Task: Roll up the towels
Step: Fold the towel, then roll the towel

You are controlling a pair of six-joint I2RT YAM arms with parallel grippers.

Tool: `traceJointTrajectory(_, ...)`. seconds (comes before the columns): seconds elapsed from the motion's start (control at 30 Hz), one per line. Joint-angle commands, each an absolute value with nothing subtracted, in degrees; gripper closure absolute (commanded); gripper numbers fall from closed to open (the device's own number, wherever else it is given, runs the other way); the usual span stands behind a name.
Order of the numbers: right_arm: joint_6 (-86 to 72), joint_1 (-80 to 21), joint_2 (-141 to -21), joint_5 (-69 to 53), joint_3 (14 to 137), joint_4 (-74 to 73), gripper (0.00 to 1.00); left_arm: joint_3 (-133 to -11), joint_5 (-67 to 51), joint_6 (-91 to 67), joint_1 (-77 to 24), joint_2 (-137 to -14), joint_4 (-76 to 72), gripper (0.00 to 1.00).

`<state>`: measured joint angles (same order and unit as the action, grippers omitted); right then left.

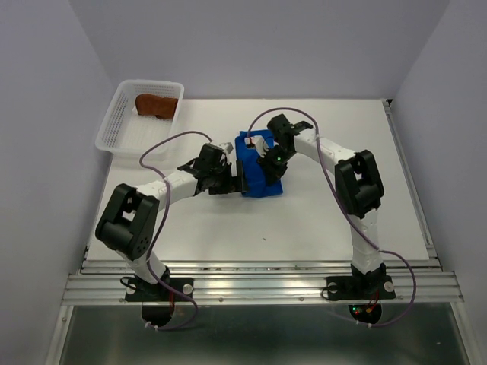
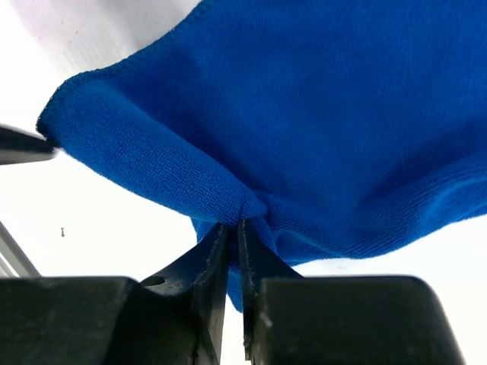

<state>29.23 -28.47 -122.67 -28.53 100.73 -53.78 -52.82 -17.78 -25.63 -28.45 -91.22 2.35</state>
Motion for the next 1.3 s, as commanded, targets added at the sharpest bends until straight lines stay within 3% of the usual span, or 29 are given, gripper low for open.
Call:
traceJointTrajectory(0.0,31.55,-28.13,-123.4,-30.67,103.27,-52.74,0.84,-56.07,-17.14,-25.75,-28.74,-93.86,0.44,0.03)
traceJointTrajectory(0.17,31.81,-28.13,-123.75,-31.29,102.92,-51.5,0.8,-57.92,-14.68,-25.92,-28.74,-96.85,0.44,0.05)
traceJointTrajectory(0.27,32.34,-28.13,-123.4,-30.33,102.13,-50.63,0.68,-60.46,-10.82,-26.8,-28.74,-99.13,2.01,0.09)
traceJointTrajectory(0.3,32.34,-28.13,-123.14,-29.8,101.78,-50.36,0.58,-61.16,-9.77,-27.33,-28.74,-99.84,3.07,0.11)
traceJointTrajectory(0.5,31.03,-28.13,-119.28,-22.77,97.13,-46.15,0.38,-63.37,-7.65,-26.9,-28.83,-103.8,7.73,0.17)
traceJointTrajectory(0.83,28.56,-27.07,-111.98,-11.69,90.0,-36.83,0.3,-62.58,-5.88,-25.23,-29.0,-105.47,9.06,0.2)
traceJointTrajectory(0.97,30.23,-27.07,-108.91,-16.07,90.18,-36.65,0.24,-62.93,-6.07,-25.31,-29.44,-106.17,8.79,0.2)
traceJointTrajectory(1.13,36.81,-27.07,-105.64,-23.55,89.82,-36.48,0.23,-63.02,-6.06,-25.66,-29.44,-106.52,8.61,0.2)
traceJointTrajectory(1.27,41.83,-27.07,-108.89,-24.96,98.51,-39.54,0.19,-65.3,-5.72,-26.63,-29.36,-107.75,10.55,0.2)
